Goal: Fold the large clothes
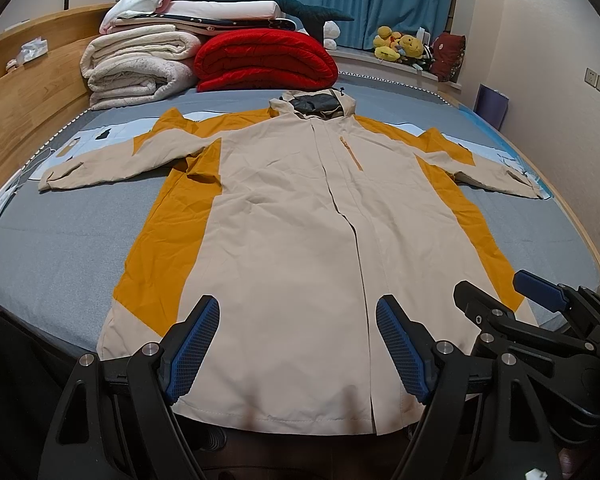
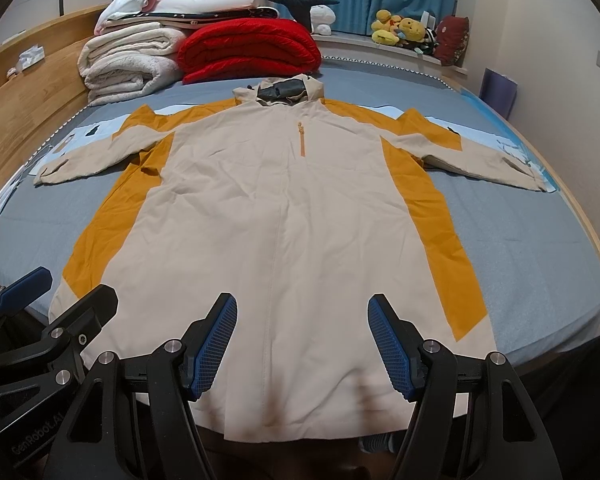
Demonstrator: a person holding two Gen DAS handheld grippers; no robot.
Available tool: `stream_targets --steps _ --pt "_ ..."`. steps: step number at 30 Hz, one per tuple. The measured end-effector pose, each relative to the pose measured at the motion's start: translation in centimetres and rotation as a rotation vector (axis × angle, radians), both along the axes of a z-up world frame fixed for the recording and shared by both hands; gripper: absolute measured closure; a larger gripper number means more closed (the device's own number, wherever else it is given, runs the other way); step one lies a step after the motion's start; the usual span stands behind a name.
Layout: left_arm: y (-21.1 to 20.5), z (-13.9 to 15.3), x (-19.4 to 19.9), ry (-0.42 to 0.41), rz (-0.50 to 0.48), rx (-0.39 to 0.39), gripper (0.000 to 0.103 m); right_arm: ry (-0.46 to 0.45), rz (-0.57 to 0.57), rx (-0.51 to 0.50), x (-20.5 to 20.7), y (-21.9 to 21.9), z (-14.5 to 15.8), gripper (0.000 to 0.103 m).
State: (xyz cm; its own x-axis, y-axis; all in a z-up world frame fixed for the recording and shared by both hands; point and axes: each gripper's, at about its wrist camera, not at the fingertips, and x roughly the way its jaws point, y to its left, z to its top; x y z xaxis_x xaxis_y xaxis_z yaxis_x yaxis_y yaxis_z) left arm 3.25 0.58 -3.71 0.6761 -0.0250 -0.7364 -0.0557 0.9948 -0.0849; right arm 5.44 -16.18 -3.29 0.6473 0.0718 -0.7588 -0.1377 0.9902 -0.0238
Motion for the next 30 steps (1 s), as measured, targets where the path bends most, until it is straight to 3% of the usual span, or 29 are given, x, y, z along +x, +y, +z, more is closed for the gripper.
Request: stream_targets --steps 13,16,20,26,30 --pt "0.0 0.0 0.1 0.004 0.000 -0.004 0.025 -0.006 -0.010 0.001 0.2 -0.3 0.1 0.034" --pt "-0.2 0.0 0.5 0.022 0.007 0.001 0.021 0.006 -0.028 0.013 0.8 -1.0 0.1 0.034" --pt "-0.2 -0.2 0.9 0.045 0.034 0.005 0.006 0.025 -0.040 0.012 1.0 -1.2 -0.1 0.033" --pt "0.6 0.0 0.8 0.047 0.050 0.006 0.001 0.031 -0.040 0.026 1.5 -1.4 -0.2 0.020" --pt "1.4 1.6 0.6 0.034 0.072 0.003 0.001 0.036 -0.021 0.067 1.8 -1.6 0.2 0.008"
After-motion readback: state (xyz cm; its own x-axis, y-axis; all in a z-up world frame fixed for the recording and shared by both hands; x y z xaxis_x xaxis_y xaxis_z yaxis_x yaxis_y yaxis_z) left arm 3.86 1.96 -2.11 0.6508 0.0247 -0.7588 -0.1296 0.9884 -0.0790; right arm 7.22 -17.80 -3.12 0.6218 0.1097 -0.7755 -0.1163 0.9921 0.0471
